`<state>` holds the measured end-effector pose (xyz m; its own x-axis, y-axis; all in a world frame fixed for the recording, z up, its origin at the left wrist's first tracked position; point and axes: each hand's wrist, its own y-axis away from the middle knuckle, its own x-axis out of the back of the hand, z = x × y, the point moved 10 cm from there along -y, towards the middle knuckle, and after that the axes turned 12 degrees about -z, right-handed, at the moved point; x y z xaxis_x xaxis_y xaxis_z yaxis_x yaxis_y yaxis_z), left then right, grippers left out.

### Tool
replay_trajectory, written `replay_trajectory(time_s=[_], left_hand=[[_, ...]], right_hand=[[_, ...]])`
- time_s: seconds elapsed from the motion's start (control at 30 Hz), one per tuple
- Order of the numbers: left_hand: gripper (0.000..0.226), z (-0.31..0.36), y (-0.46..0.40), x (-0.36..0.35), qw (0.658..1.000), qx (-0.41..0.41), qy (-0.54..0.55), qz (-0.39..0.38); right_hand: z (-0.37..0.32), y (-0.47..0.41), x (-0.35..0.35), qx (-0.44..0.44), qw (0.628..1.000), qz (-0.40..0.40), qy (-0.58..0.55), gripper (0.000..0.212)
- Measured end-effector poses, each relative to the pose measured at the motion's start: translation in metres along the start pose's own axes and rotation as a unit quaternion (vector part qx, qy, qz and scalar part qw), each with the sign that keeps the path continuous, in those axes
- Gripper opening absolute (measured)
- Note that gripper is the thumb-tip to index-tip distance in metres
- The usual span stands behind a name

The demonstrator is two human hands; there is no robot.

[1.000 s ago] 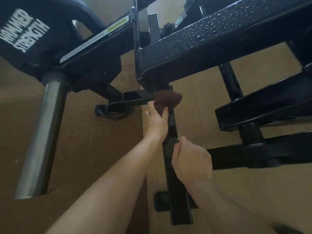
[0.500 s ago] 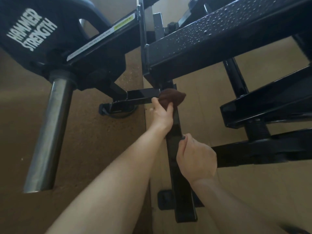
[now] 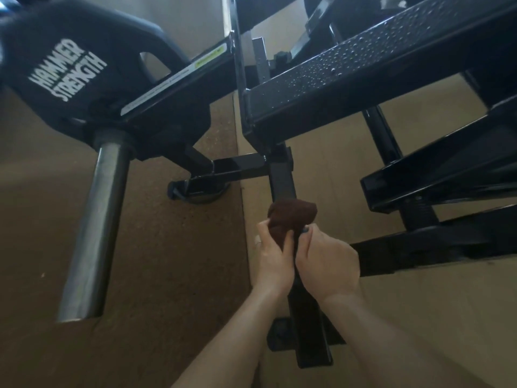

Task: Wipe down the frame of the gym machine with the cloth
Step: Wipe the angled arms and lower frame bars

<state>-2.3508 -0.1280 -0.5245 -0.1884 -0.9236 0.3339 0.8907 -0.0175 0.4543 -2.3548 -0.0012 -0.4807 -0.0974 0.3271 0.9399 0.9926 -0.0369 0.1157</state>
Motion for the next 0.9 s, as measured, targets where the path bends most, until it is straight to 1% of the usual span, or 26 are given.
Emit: replay_trajectory(time_s=[0.1, 0.23, 0.33, 0.47, 0.53, 0.63, 0.77, 0.83, 0.9], left_hand=[[0.029, 0.003, -0.007, 0.005, 1.000, -0.006, -0.025, 0.005], [0.035, 0.014, -0.034, 0.015, 0.997, 0.043, -0.071, 0.009], [0.042, 0.032, -0.062, 0.025, 0.994, 0.082, -0.070, 0.022], [0.041, 0.043, -0.076, 0.028, 0.995, 0.085, -0.034, 0.031], [0.039, 0.041, -0.073, 0.026, 0.995, 0.089, -0.036, 0.026], [0.043, 0.039, -0.071, 0.028, 0.992, 0.110, -0.059, -0.010], [0.043, 0.038, -0.064, 0.026, 0.987, 0.105, -0.110, -0.054], [0.044, 0.046, -0.069, 0.031, 0.985, 0.078, -0.148, -0.035], [0.047, 0.060, -0.090, 0.039, 0.983, 0.077, -0.165, -0.010]], right_hand=[[-0.001, 0.000, -0.003, 0.010, 1.000, -0.009, -0.010, 0.042], [0.003, -0.001, -0.008, 0.012, 0.999, -0.027, -0.036, 0.042], [0.004, 0.000, -0.007, 0.010, 0.998, -0.034, -0.059, 0.035], [0.004, -0.004, -0.005, 0.012, 0.997, -0.025, -0.078, 0.029], [0.003, -0.005, -0.006, 0.011, 0.997, -0.033, -0.073, 0.030], [0.002, -0.003, -0.004, 0.012, 0.997, -0.034, -0.065, 0.034], [0.009, -0.006, -0.007, -0.024, 0.993, -0.052, -0.106, 0.040], [0.008, -0.005, -0.007, -0.017, 0.991, -0.066, -0.117, 0.041], [0.009, -0.007, -0.013, -0.008, 0.988, -0.110, -0.109, 0.041]])
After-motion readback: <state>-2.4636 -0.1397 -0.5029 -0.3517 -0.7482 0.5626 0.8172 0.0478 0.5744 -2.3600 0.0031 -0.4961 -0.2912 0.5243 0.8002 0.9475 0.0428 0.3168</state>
